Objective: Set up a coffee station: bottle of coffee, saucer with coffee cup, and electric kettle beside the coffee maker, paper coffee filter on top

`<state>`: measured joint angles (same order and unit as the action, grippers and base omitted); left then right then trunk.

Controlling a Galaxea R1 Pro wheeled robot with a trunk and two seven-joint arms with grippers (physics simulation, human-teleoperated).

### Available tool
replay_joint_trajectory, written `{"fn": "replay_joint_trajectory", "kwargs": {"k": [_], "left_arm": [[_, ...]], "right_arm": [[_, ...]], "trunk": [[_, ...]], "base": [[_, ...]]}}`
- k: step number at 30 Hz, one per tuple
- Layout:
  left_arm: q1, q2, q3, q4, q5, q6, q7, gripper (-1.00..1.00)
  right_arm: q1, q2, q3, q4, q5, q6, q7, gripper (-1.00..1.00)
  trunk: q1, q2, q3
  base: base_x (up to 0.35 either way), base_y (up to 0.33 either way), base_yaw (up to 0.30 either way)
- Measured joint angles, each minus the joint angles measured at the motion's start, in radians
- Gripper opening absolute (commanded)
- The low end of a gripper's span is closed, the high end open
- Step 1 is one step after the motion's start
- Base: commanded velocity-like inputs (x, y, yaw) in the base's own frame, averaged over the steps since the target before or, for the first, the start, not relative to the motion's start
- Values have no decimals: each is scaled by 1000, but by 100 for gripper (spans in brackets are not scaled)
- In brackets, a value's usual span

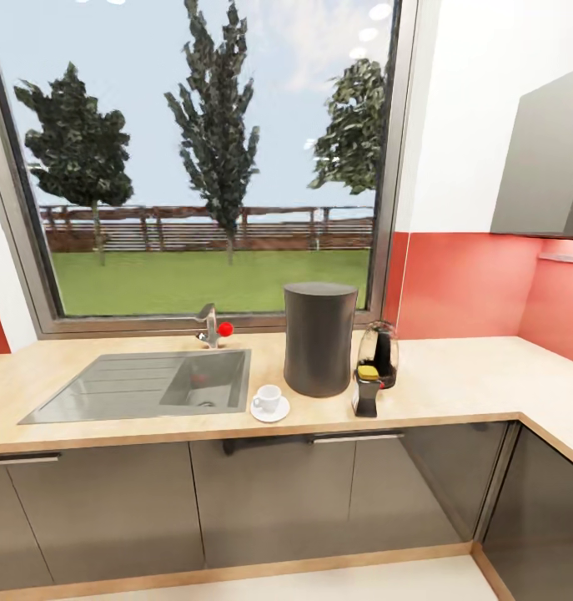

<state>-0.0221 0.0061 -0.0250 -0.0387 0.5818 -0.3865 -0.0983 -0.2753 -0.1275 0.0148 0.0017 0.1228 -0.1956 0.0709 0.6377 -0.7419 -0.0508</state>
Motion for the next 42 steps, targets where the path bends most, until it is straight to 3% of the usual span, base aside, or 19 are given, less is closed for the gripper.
{"fn": "replay_joint_trajectory", "kwargs": {"k": [5, 21, 28, 33, 38, 42], "left_arm": [[0, -1, -2, 0, -3, 0, -1, 100], [-1, 1, 1, 2, 3, 2, 6, 100], [-1, 2, 4, 2, 6, 4, 6, 100], [-1, 2, 7, 2, 11, 13, 7, 100], [0, 2, 12, 2, 14, 14, 12, 100], [0, 0, 13, 2, 15, 14, 14, 100]], "right_arm": [[-1, -26, -27, -28, 0, -28, 14, -100], [-2, -10, -30, -35, 1, -31, 16, -100], [-2, 5, -33, -31, -8, -29, 16, -100], [-2, 39, -35, -29, -9, -25, 2, -100], [-2, 52, -37, -29, -13, -19, -71, -100], [-2, 59, -32, -29, -7, -21, -91, -100]], "trunk": [[-19, 35, 16], [-80, 146, 64], [-107, 195, 86], [-126, 230, 102], [-146, 265, 117], [-161, 293, 130]], "base": [[0, 0, 0], [0, 0, 0], [0, 0, 0], [0, 0, 0], [0, 0, 0], [0, 0, 0]]}}
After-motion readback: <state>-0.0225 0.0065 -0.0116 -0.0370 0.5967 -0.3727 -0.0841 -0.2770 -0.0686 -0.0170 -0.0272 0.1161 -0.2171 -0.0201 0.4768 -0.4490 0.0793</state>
